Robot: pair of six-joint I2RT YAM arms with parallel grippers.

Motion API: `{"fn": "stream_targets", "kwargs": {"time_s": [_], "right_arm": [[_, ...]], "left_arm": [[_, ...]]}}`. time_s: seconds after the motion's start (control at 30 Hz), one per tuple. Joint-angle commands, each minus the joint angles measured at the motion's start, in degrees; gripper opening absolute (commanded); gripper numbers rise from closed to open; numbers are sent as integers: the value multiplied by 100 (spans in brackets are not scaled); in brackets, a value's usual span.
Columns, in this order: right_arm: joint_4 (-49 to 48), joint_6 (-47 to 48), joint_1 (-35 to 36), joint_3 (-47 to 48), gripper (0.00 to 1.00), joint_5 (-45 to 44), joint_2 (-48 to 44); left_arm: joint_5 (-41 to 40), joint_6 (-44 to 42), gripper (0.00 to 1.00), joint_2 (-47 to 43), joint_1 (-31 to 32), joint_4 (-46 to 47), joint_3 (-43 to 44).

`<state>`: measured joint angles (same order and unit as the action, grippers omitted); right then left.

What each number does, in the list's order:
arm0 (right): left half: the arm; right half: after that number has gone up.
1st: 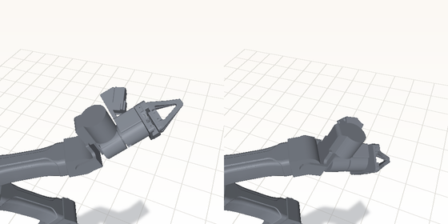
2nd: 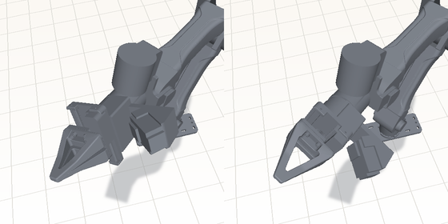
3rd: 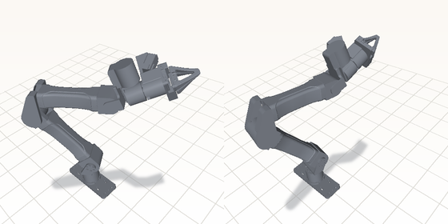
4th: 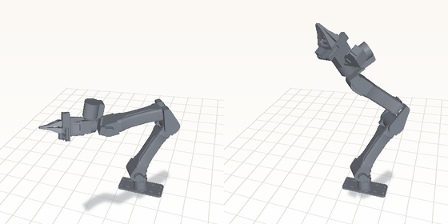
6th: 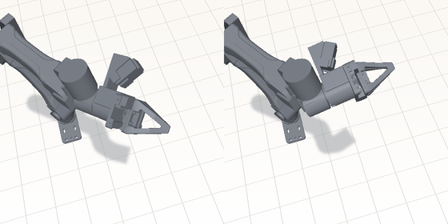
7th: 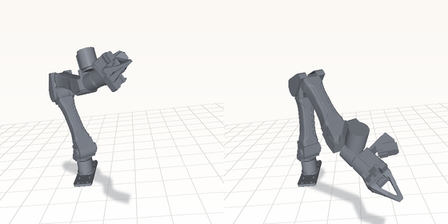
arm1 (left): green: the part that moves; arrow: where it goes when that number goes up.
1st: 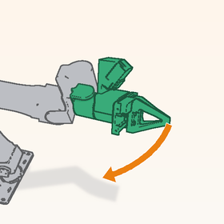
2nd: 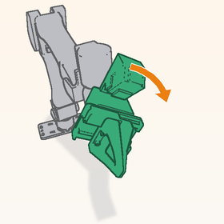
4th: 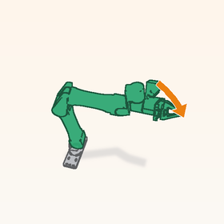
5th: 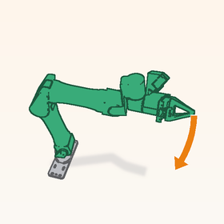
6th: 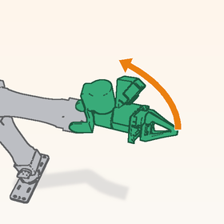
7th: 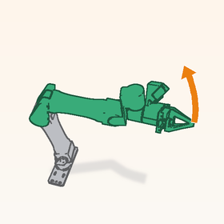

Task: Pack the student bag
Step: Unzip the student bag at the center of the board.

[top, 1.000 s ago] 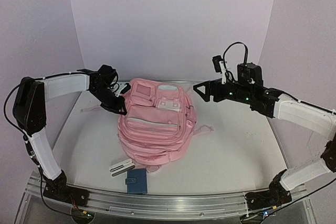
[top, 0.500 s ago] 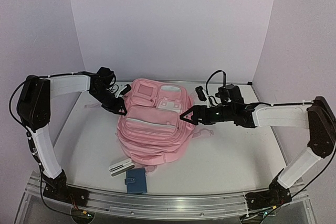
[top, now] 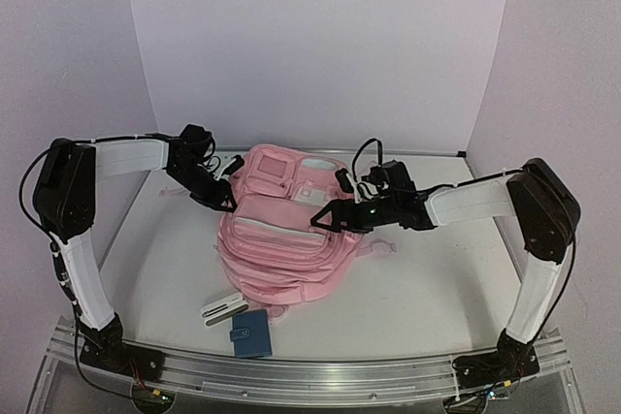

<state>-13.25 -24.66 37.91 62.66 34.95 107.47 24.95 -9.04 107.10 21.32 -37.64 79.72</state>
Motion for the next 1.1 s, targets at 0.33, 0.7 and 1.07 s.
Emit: {"fn": "stream_targets", "kwargs": {"time_s": [0.33,0.7,1.07], "right_arm": [[1308,1064,566,235,83,226,-240],[1993,1223,737,-181,74,-218,-988],[1672,1836,843,-35,58,-1199,-473]], "left_arm": [[-213,66,0,293,66,145,391],[-403,191,0,350,70,91,504],[-342,193,0,326,65,89,500]]}}
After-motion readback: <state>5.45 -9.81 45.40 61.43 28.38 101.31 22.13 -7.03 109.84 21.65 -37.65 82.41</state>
